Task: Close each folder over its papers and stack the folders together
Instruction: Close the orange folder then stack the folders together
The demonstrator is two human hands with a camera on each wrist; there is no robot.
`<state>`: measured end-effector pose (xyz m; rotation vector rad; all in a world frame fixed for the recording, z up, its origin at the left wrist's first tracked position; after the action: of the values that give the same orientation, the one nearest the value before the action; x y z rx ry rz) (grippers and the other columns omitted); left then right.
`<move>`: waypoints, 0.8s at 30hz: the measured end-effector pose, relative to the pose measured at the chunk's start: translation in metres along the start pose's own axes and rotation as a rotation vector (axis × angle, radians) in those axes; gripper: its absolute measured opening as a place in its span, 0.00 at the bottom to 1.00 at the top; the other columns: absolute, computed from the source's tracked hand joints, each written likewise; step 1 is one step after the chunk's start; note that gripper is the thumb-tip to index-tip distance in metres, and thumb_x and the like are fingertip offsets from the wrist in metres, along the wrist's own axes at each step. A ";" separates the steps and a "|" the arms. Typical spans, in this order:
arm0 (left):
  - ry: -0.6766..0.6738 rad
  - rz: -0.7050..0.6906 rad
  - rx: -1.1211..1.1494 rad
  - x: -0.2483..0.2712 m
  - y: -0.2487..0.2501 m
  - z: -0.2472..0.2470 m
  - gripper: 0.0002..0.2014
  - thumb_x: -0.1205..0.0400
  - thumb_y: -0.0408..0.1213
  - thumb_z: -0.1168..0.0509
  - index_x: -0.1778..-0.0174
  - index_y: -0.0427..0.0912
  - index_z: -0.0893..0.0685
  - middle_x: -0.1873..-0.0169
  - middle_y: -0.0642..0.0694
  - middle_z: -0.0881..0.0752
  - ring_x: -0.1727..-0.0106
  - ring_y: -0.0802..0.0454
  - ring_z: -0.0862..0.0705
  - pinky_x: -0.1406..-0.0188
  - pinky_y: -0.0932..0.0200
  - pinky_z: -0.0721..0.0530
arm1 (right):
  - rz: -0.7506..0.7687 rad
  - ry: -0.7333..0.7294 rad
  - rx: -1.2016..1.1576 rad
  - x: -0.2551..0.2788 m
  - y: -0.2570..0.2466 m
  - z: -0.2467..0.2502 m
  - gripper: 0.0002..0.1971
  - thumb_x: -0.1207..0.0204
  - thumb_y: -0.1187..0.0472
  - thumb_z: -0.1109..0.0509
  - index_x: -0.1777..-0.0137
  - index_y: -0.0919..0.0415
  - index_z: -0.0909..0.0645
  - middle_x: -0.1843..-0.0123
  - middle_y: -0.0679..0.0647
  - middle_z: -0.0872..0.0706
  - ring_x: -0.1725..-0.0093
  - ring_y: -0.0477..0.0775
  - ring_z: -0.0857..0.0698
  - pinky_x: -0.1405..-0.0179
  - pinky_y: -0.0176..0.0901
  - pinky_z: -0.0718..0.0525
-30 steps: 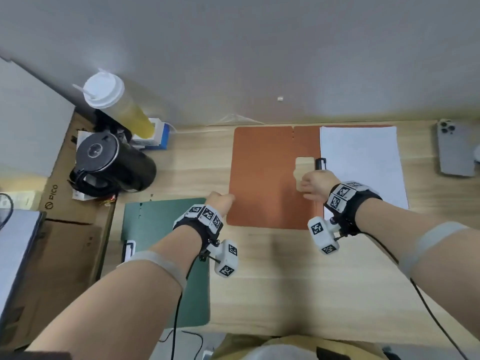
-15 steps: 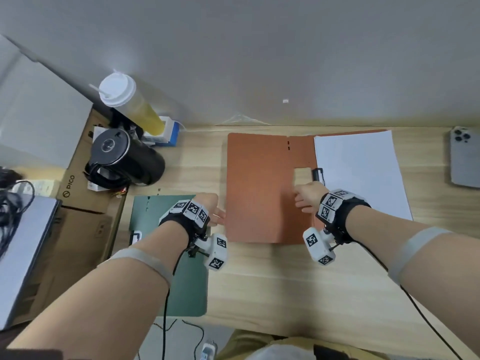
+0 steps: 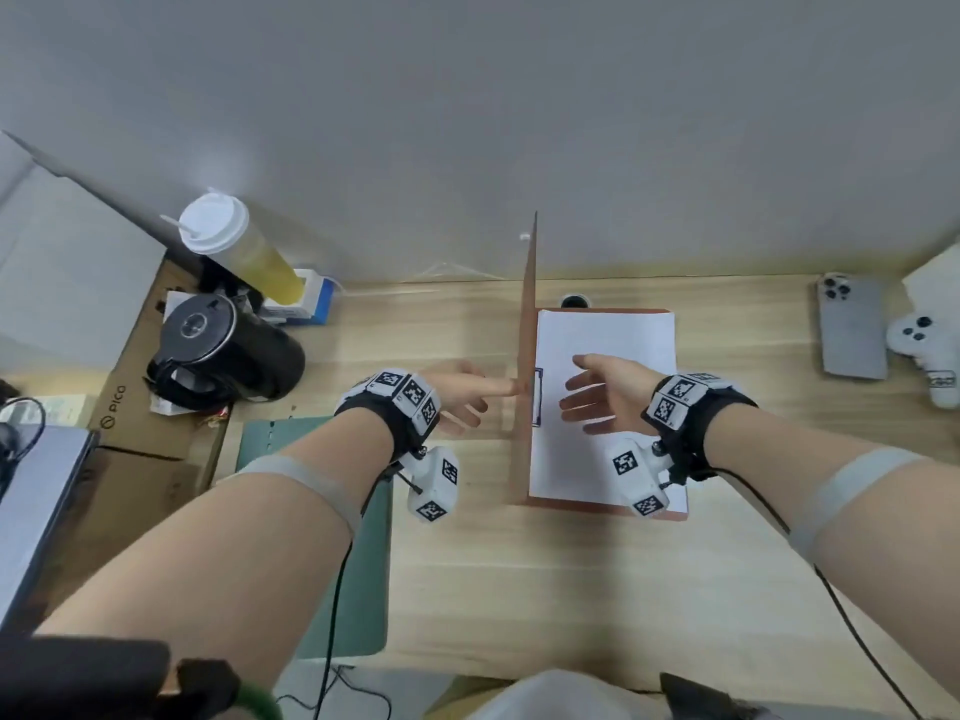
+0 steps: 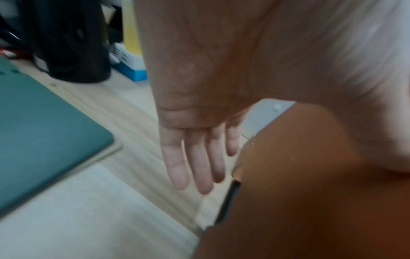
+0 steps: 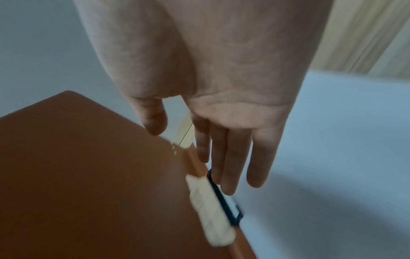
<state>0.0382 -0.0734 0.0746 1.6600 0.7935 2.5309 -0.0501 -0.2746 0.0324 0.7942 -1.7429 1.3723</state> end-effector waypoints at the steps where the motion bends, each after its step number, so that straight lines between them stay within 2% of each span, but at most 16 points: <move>1: 0.028 0.019 -0.024 -0.007 0.008 -0.012 0.45 0.32 0.68 0.28 0.25 0.42 0.27 0.32 0.39 0.18 0.37 0.43 0.14 0.33 0.44 0.16 | 0.004 0.056 -0.026 0.003 0.003 0.024 0.24 0.19 0.43 0.39 0.39 0.65 0.21 0.43 0.64 0.12 0.43 0.65 0.13 0.32 0.59 0.21; 3: 0.115 0.079 -0.066 -0.023 0.016 -0.032 0.52 0.35 0.68 0.26 0.22 0.39 0.29 0.30 0.38 0.19 0.35 0.41 0.15 0.33 0.43 0.17 | 0.004 0.150 -0.077 0.010 0.009 0.065 0.26 0.19 0.42 0.39 0.36 0.65 0.22 0.40 0.64 0.13 0.42 0.64 0.13 0.34 0.58 0.19; 5: 0.183 0.123 -0.087 -0.038 0.023 -0.050 0.50 0.31 0.63 0.24 0.21 0.35 0.31 0.34 0.35 0.17 0.34 0.38 0.16 0.32 0.45 0.18 | 0.014 0.250 -0.123 0.015 0.017 0.098 0.27 0.19 0.43 0.39 0.34 0.66 0.22 0.40 0.64 0.14 0.43 0.64 0.13 0.39 0.57 0.17; 6: 0.219 0.130 -0.099 -0.044 0.026 -0.058 0.48 0.32 0.61 0.23 0.23 0.34 0.28 0.37 0.35 0.16 0.35 0.38 0.16 0.33 0.45 0.17 | 0.020 0.298 -0.136 0.017 0.020 0.110 0.26 0.19 0.44 0.39 0.34 0.66 0.23 0.40 0.64 0.15 0.45 0.64 0.14 0.43 0.55 0.15; 7: 0.237 0.143 -0.123 -0.052 0.029 -0.066 0.46 0.33 0.61 0.22 0.26 0.34 0.24 0.39 0.36 0.15 0.38 0.39 0.15 0.35 0.46 0.16 | 0.026 0.339 -0.158 0.017 0.025 0.122 0.25 0.19 0.45 0.38 0.34 0.66 0.24 0.41 0.63 0.16 0.48 0.62 0.15 0.46 0.53 0.15; 9: 0.256 0.156 -0.185 -0.059 0.033 -0.077 0.38 0.35 0.61 0.22 0.37 0.36 0.17 0.44 0.39 0.13 0.43 0.41 0.13 0.39 0.49 0.13 | 0.016 0.382 -0.159 0.010 0.035 0.132 0.25 0.21 0.44 0.36 0.35 0.64 0.23 0.43 0.60 0.17 0.46 0.59 0.16 0.39 0.56 0.17; 11: 0.258 0.170 -0.236 -0.066 0.034 -0.085 0.27 0.34 0.58 0.23 0.51 0.39 0.14 0.55 0.45 0.12 0.57 0.48 0.12 0.53 0.57 0.12 | -0.015 0.395 -0.155 0.002 0.046 0.135 0.23 0.24 0.43 0.34 0.39 0.61 0.22 0.44 0.57 0.17 0.42 0.58 0.18 0.33 0.59 0.20; 12: 0.260 0.185 -0.244 -0.068 0.035 -0.088 0.22 0.32 0.57 0.24 0.57 0.41 0.15 0.61 0.47 0.14 0.64 0.50 0.16 0.62 0.61 0.16 | -0.017 0.407 -0.151 -0.003 0.050 0.135 0.21 0.25 0.44 0.33 0.41 0.60 0.21 0.47 0.56 0.17 0.42 0.57 0.18 0.34 0.58 0.19; 13: 0.267 0.196 -0.240 -0.069 0.034 -0.089 0.18 0.31 0.55 0.25 0.61 0.42 0.16 0.65 0.47 0.17 0.67 0.51 0.19 0.66 0.63 0.20 | -0.014 0.419 -0.142 -0.008 0.053 0.133 0.18 0.26 0.46 0.31 0.45 0.59 0.21 0.50 0.56 0.17 0.45 0.56 0.18 0.37 0.56 0.18; 14: 0.268 0.214 -0.228 -0.073 0.030 -0.089 0.18 0.32 0.53 0.25 0.62 0.42 0.17 0.66 0.47 0.18 0.68 0.50 0.19 0.65 0.61 0.21 | -0.009 0.429 -0.127 -0.012 0.055 0.129 0.15 0.27 0.48 0.30 0.48 0.60 0.20 0.53 0.55 0.17 0.49 0.56 0.18 0.42 0.54 0.18; 16: 0.276 0.221 -0.157 -0.080 0.025 -0.090 0.20 0.38 0.50 0.24 0.60 0.38 0.13 0.68 0.46 0.16 0.68 0.47 0.18 0.63 0.59 0.17 | 0.005 0.449 -0.095 -0.021 0.059 0.123 0.13 0.28 0.54 0.28 0.49 0.61 0.20 0.58 0.56 0.19 0.57 0.55 0.19 0.48 0.51 0.17; 18: 0.263 0.221 -0.061 -0.081 0.021 -0.089 0.17 0.36 0.43 0.23 0.60 0.35 0.14 0.69 0.44 0.17 0.69 0.47 0.18 0.66 0.60 0.17 | 0.008 0.476 -0.069 -0.029 0.062 0.119 0.12 0.28 0.58 0.27 0.48 0.62 0.20 0.63 0.55 0.22 0.63 0.54 0.21 0.46 0.52 0.15; 19: 0.237 0.236 -0.023 -0.082 0.018 -0.089 0.15 0.35 0.38 0.24 0.59 0.33 0.15 0.68 0.43 0.18 0.68 0.47 0.18 0.67 0.61 0.20 | 0.009 0.502 -0.056 -0.032 0.064 0.118 0.12 0.28 0.60 0.27 0.48 0.63 0.20 0.64 0.55 0.22 0.62 0.55 0.20 0.46 0.52 0.14; 21: 0.194 0.259 0.008 -0.085 0.008 -0.087 0.13 0.32 0.33 0.27 0.54 0.32 0.15 0.63 0.41 0.17 0.63 0.45 0.19 0.64 0.60 0.22 | 0.007 0.554 -0.010 -0.034 0.064 0.118 0.12 0.30 0.60 0.26 0.49 0.64 0.19 0.61 0.56 0.20 0.56 0.58 0.18 0.49 0.51 0.12; 22: 0.178 0.252 -0.004 -0.081 0.003 -0.087 0.12 0.29 0.32 0.29 0.52 0.33 0.15 0.62 0.41 0.17 0.62 0.45 0.18 0.63 0.61 0.22 | -0.003 0.557 0.014 -0.035 0.063 0.116 0.10 0.30 0.61 0.26 0.52 0.65 0.19 0.62 0.57 0.20 0.58 0.59 0.18 0.53 0.50 0.12; 24: 0.171 0.235 -0.042 -0.082 -0.010 -0.084 0.14 0.26 0.32 0.31 0.46 0.32 0.16 0.63 0.43 0.16 0.64 0.48 0.18 0.67 0.63 0.21 | -0.021 0.507 0.021 -0.035 0.061 0.110 0.06 0.31 0.62 0.28 0.63 0.63 0.22 0.69 0.56 0.25 0.71 0.56 0.24 0.66 0.43 0.20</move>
<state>-0.0012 -0.1217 -0.0253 1.6298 0.5791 2.8574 -0.1038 -0.3673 -0.0416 0.4207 -1.3209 1.4289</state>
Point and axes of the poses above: each hand's wrist, its own x-axis away from the middle knuckle, its own z-axis out of the back of the hand, y = z × x, the point moved 2 cm from there along -x, towards the middle knuckle
